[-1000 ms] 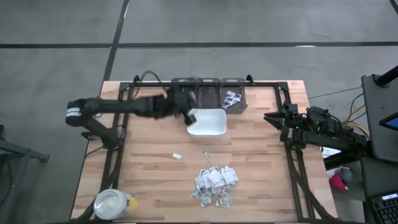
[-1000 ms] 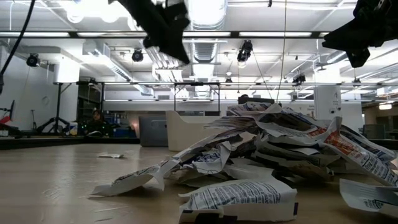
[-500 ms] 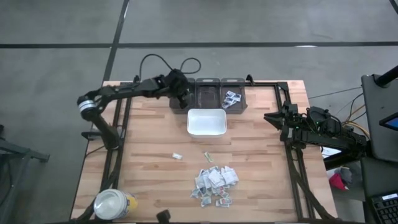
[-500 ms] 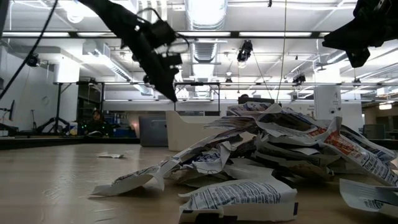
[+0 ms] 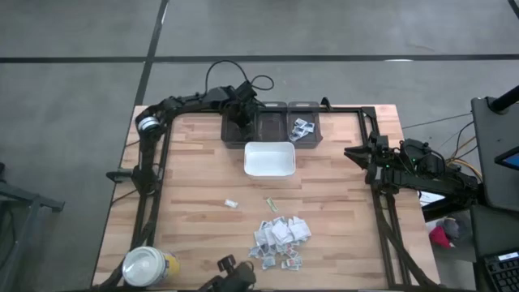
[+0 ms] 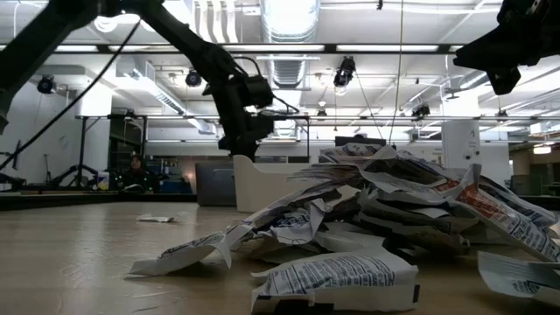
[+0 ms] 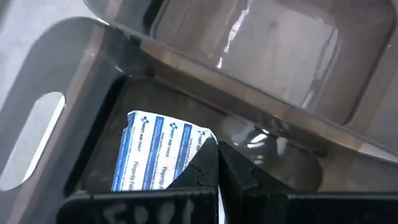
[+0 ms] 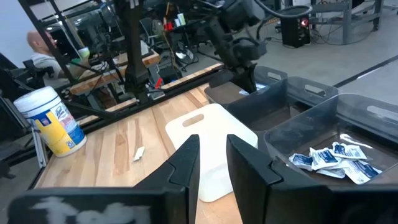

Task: Pick & Place First Aid Supplies
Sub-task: Put the white fingertip band aid into the left black bin, then put the white alcohol pad into the right black bin

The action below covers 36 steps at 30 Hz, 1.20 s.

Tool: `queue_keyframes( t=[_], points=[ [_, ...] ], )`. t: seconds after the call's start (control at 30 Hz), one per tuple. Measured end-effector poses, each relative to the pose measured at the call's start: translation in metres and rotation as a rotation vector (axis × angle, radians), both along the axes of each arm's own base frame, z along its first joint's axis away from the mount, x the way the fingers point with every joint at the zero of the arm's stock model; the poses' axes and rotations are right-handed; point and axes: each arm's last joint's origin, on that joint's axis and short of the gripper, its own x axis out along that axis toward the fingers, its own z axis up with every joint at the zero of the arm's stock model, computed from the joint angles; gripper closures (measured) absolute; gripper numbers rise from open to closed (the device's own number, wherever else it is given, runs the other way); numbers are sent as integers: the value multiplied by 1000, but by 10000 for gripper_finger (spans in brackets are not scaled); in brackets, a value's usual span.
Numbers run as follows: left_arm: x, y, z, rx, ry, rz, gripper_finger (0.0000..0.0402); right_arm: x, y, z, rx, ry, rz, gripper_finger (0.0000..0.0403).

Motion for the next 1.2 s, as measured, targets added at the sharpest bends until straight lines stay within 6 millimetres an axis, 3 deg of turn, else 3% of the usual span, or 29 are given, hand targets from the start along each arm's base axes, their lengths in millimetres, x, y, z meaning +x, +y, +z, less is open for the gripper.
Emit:
queue_keyframes(
  t=[0.17, 0.67, 0.8, 1.03, 1.2],
  points=[
    [6, 6, 3, -7, -26, -43, 401, 0, 0, 0, 0, 0, -1, 335],
    [-12, 9, -25, -90, 63, -20, 401, 0, 0, 0, -2, 0, -1, 323],
    [-13, 7, -29, -107, 66, -22, 382, 0, 0, 0, -1, -3, 0, 325],
    [-12, 8, -23, -105, 47, -22, 309, 0, 0, 1, -2, -7, 0, 337],
    [-18, 2, 8, -140, 51, 41, 280, 0, 0, 1, -2, -7, 0, 339]
  ],
)
